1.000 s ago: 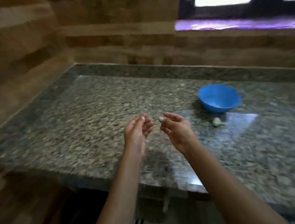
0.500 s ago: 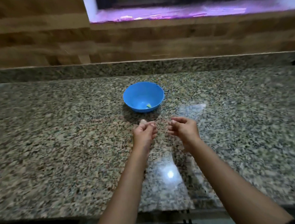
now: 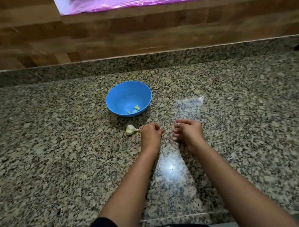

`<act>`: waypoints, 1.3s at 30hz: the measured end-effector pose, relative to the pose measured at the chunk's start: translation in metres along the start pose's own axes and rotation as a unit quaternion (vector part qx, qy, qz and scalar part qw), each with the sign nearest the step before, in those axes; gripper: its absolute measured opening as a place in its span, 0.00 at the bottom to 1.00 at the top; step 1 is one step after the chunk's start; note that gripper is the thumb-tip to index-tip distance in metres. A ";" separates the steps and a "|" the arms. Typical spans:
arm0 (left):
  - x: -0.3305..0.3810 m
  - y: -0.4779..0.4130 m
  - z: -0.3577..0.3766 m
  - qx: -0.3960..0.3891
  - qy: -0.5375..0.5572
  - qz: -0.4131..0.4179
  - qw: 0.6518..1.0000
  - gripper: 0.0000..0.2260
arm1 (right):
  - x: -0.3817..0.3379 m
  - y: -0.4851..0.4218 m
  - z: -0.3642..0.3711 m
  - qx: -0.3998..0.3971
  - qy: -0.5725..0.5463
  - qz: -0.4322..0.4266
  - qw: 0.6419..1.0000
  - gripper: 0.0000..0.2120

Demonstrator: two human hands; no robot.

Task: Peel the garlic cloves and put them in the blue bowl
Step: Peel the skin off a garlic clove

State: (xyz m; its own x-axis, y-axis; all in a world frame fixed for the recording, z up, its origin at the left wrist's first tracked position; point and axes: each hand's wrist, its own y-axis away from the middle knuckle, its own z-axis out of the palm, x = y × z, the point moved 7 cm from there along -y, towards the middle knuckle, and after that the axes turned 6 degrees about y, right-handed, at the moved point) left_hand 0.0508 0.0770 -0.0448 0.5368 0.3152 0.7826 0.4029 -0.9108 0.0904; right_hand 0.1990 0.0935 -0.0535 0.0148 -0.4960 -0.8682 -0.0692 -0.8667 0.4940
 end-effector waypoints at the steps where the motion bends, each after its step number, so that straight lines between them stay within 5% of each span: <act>1: 0.001 -0.001 0.001 0.001 -0.010 0.004 1.000 0.06 | -0.001 -0.001 0.000 -0.003 -0.004 0.002 1.000 0.07; 10: -0.001 0.000 0.003 -0.007 0.005 0.023 1.000 0.05 | -0.010 -0.003 0.010 -0.026 -0.021 0.000 0.999 0.07; 19: 0.039 -0.039 -0.078 0.148 0.083 0.054 0.984 0.08 | -0.019 -0.001 0.025 -0.041 -0.022 -0.018 0.999 0.07; 27: 0.004 -0.023 -0.102 0.175 0.154 0.005 0.972 0.05 | -0.025 0.007 0.040 -0.041 -0.012 -0.058 0.997 0.06; 34: -0.034 0.005 -0.105 0.166 0.224 -0.018 0.960 0.03 | -0.021 0.014 0.055 -0.034 0.020 -0.083 0.996 0.09; 39: -0.047 0.014 -0.091 0.083 0.075 0.039 0.993 0.02 | -0.015 0.020 0.064 -0.025 0.083 -0.106 0.991 0.08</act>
State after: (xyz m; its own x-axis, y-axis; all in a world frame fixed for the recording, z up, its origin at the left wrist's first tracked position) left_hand -0.0356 0.0252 -0.0243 0.4597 0.1914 0.8672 0.4881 -0.8702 -0.0667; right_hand 0.1339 0.0866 -0.0335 0.1877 -0.3004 -0.9352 0.0033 -0.9519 0.3064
